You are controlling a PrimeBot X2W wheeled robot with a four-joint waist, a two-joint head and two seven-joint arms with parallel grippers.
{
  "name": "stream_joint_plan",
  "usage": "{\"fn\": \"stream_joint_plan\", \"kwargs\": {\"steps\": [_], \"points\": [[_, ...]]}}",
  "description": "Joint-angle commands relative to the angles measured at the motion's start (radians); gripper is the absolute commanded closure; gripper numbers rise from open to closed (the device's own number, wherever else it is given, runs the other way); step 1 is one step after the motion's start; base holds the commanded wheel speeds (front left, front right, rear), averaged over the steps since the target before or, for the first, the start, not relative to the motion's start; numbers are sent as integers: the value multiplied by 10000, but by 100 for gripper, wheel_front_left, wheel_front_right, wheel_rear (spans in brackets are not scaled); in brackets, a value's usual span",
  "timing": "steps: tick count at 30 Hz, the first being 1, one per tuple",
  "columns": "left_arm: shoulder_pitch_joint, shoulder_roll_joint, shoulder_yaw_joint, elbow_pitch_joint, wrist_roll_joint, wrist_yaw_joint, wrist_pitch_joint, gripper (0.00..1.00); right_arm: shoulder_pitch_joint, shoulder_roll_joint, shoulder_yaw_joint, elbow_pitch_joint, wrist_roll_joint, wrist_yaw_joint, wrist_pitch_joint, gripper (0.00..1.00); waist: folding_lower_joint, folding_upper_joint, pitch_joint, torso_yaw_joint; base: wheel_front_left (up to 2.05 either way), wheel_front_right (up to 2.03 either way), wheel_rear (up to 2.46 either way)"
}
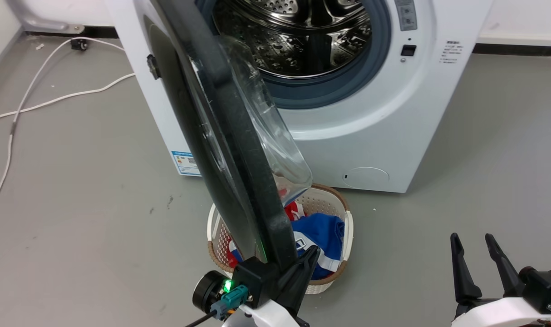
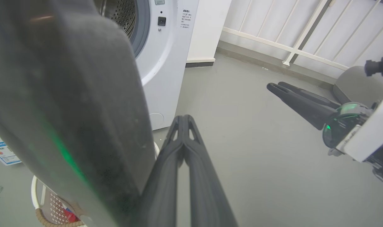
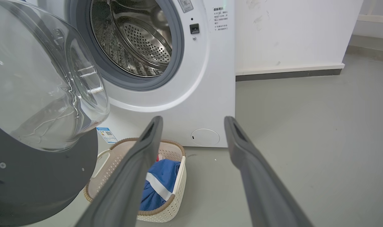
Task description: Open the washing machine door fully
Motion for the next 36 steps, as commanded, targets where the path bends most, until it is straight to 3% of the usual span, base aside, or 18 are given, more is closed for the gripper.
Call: {"fn": "stream_joint_plan", "kwargs": {"steps": [1, 16, 36], "points": [[81, 36, 112, -24, -19, 84, -70, 100, -115, 18, -28, 34, 11, 1, -31, 0, 0, 0, -18, 68, 0, 0, 0], [319, 45, 156, -201, -86, 428, -374, 100, -314, 14, -177, 28, -144, 1, 186, 0, 0, 0, 145, 1384, 0, 0, 0], [464, -81, 229, -189, -270, 768, -912, 100, -260, 14, -435, -132, -246, 1, 533, 0, 0, 0, 250, 3847, 0, 0, 0]]}}
